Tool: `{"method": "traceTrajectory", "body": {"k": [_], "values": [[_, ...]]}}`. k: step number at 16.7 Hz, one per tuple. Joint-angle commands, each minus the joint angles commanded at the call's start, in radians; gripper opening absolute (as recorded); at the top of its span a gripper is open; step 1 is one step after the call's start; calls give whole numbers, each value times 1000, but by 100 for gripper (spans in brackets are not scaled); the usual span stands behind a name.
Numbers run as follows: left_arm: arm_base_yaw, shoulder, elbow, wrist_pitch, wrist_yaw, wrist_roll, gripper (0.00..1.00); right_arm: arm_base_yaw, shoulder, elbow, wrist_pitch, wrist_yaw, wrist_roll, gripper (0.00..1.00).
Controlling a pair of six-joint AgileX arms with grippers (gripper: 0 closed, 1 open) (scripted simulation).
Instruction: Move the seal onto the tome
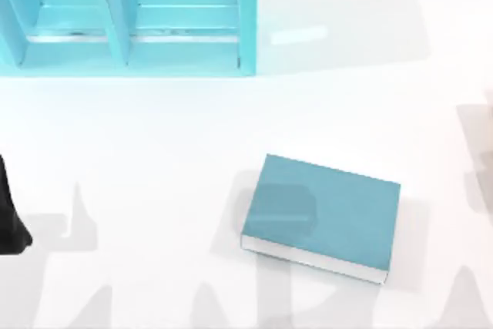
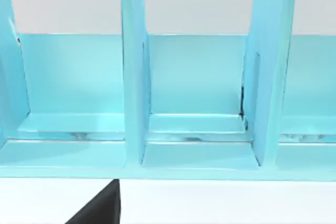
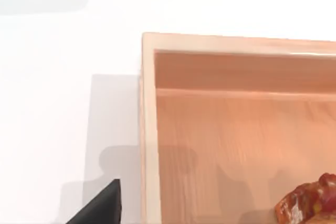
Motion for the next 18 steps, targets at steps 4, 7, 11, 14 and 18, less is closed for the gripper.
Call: {"method": "traceTrajectory", "body": {"k": [4,7,11,14,18], "values": [[0,0,0,0,0,0,100,-88,442,338,-271,1,-88,100],[0,0,0,0,0,0,100,-151,750,571,-460,4,-150,100],[0,0,0,0,0,0,100,-220,1061,824,-658,8,-216,100],[0,0,0,0,0,0,100,-253,1193,949,-749,9,-247,100],[0,0,0,0,0,0,100,-265,1235,996,-781,9,-258,100]]}}
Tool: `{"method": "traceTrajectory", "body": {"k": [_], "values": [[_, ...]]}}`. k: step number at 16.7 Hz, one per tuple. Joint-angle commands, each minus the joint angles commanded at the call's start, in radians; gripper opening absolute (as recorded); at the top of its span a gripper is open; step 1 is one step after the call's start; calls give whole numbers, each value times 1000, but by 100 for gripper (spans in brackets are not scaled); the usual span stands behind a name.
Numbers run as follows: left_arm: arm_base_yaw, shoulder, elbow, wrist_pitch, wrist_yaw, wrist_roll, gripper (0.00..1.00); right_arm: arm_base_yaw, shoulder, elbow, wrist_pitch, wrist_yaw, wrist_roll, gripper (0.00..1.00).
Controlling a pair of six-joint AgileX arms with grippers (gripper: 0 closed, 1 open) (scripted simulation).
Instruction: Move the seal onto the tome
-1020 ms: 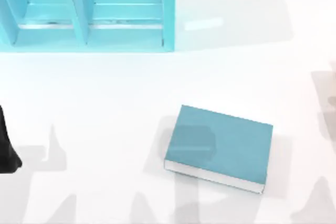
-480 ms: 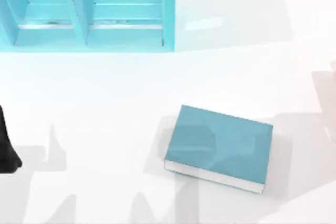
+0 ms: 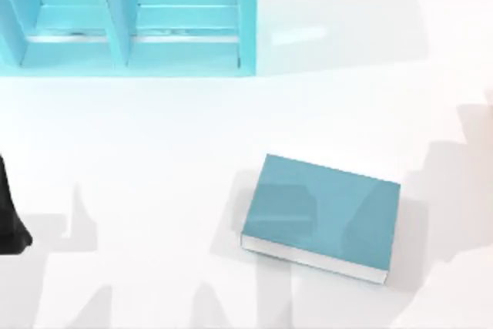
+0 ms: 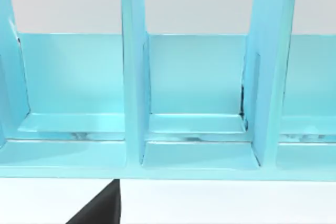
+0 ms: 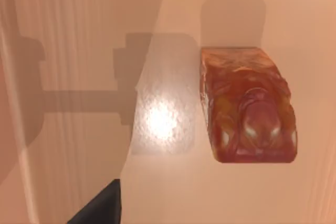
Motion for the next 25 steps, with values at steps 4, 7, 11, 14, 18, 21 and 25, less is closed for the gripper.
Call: {"method": "traceTrajectory", "body": {"k": [4,7,11,14,18,21,25], "values": [[0,0,0,0,0,0,100,5,-3,-4,4,0,1,100],[0,0,0,0,0,0,100,3,4,-46,50,0,3,100],[0,0,0,0,0,0,100,3,36,-151,188,0,3,100],[0,0,0,0,0,0,100,3,72,-229,300,0,4,100],[0,0,0,0,0,0,100,3,98,-271,370,1,5,100],[0,0,0,0,0,0,100,3,98,-271,370,1,5,100],[0,0,0,0,0,0,100,3,98,-271,370,1,5,70]]}}
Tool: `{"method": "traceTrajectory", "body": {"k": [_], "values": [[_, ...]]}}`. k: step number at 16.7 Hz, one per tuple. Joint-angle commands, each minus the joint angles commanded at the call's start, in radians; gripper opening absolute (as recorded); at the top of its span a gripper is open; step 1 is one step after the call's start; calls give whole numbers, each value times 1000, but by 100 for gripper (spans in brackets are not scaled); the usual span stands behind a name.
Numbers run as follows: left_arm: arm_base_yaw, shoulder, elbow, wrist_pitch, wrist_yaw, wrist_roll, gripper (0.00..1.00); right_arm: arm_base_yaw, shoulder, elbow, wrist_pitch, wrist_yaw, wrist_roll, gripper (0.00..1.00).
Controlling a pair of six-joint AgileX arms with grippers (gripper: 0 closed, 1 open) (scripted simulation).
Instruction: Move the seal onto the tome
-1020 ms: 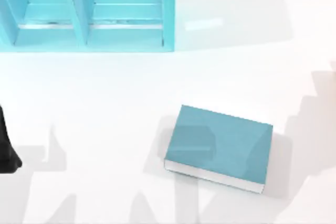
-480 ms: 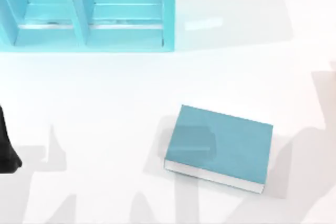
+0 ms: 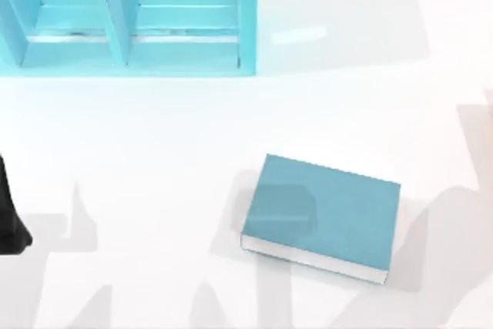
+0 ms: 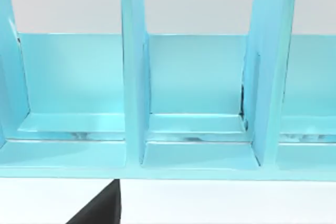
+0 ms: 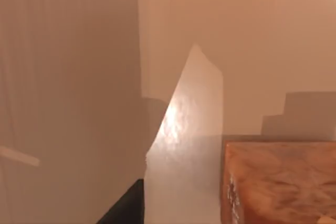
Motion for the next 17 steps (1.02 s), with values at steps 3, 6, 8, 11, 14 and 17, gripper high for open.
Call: {"method": "traceTrajectory", "body": {"k": [3,6,8,11,14,17], "values": [[0,0,0,0,0,0,100,0,0,0,0,0,0,47],[0,0,0,0,0,0,100,0,0,0,0,0,0,25],[0,0,0,0,0,0,100,0,0,0,0,0,0,10],[0,0,0,0,0,0,100,0,0,0,0,0,0,0],[0,0,0,0,0,0,100,0,0,0,0,0,0,0],[0,0,0,0,0,0,100,0,0,0,0,0,0,0]]}}
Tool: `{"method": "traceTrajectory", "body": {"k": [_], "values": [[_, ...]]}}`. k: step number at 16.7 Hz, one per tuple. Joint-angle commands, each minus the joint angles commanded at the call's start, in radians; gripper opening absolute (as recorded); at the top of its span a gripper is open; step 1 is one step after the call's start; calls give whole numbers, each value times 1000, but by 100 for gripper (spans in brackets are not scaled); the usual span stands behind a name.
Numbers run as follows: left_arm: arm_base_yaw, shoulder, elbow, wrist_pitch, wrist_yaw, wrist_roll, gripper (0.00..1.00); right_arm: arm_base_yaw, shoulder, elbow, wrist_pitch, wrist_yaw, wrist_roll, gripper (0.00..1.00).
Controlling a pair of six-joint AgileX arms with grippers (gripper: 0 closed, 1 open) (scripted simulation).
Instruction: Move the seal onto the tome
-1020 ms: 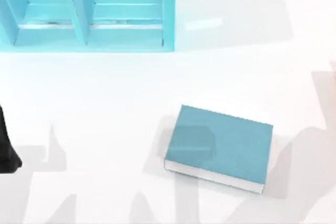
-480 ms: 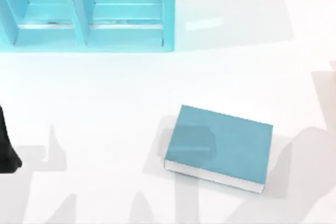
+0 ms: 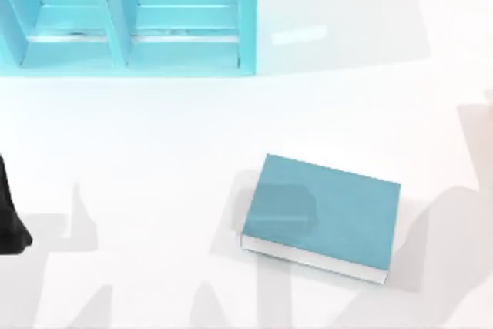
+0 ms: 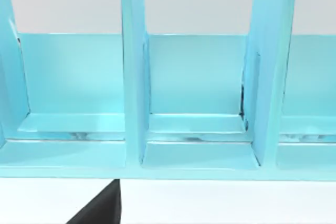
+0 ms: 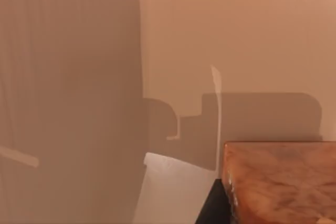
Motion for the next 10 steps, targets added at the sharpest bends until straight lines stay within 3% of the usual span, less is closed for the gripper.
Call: {"method": "traceTrajectory", "body": {"k": [5,10], "values": [[0,0,0,0,0,0,100,26,-39,46,-64,8,49,0],[0,0,0,0,0,0,100,186,-144,192,-274,8,219,0]]}}
